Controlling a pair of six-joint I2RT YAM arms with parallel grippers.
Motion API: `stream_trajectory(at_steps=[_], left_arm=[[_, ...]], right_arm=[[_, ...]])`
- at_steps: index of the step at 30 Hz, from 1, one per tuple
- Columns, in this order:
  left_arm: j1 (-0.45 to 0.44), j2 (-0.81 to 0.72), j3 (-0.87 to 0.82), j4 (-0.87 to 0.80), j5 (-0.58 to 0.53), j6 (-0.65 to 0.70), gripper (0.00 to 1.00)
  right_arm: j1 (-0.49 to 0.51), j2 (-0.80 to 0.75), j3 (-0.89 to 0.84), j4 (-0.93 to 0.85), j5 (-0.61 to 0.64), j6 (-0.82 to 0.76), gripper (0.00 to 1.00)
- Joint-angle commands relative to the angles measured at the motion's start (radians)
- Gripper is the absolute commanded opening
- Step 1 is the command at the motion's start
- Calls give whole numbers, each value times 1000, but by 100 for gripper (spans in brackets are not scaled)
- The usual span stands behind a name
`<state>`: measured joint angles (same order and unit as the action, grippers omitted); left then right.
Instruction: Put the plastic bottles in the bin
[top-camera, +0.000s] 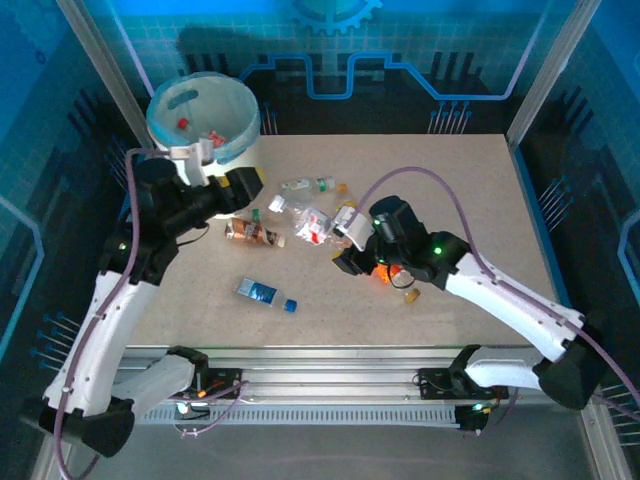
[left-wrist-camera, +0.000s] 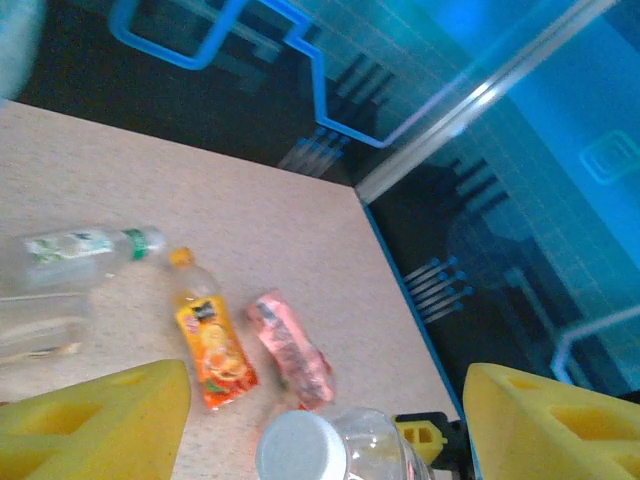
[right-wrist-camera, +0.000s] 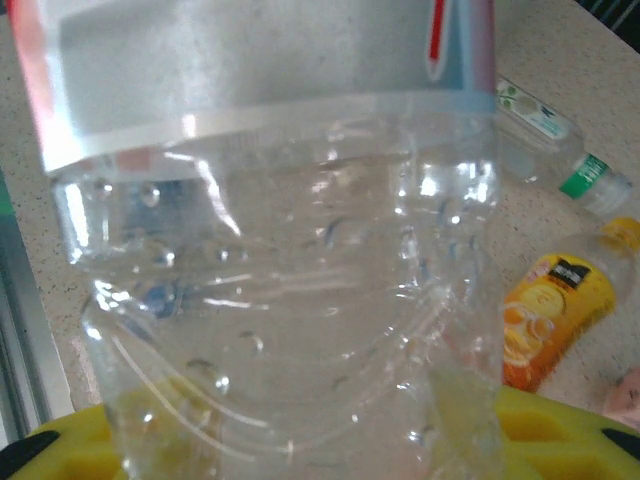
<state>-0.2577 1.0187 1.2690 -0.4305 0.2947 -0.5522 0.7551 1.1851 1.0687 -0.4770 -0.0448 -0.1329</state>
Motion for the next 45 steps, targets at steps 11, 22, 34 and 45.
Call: stream_trajectory(at_steps=[11,22,34,45], left_arm=[[-176,129,56,77,60,-20,65],[-207,152,33,51,62,8,62],[-212,167,34,69,100,-2,26],[-208,133,58,62,-66,68,0]], right_arm=[[-45,-138,-91,43,-27,89,51],[-53,-154,-94,68,-36,110,51],[-53,-156,-112,89,-38,133,52],[-48,-149,-81,74,-10,164,98]])
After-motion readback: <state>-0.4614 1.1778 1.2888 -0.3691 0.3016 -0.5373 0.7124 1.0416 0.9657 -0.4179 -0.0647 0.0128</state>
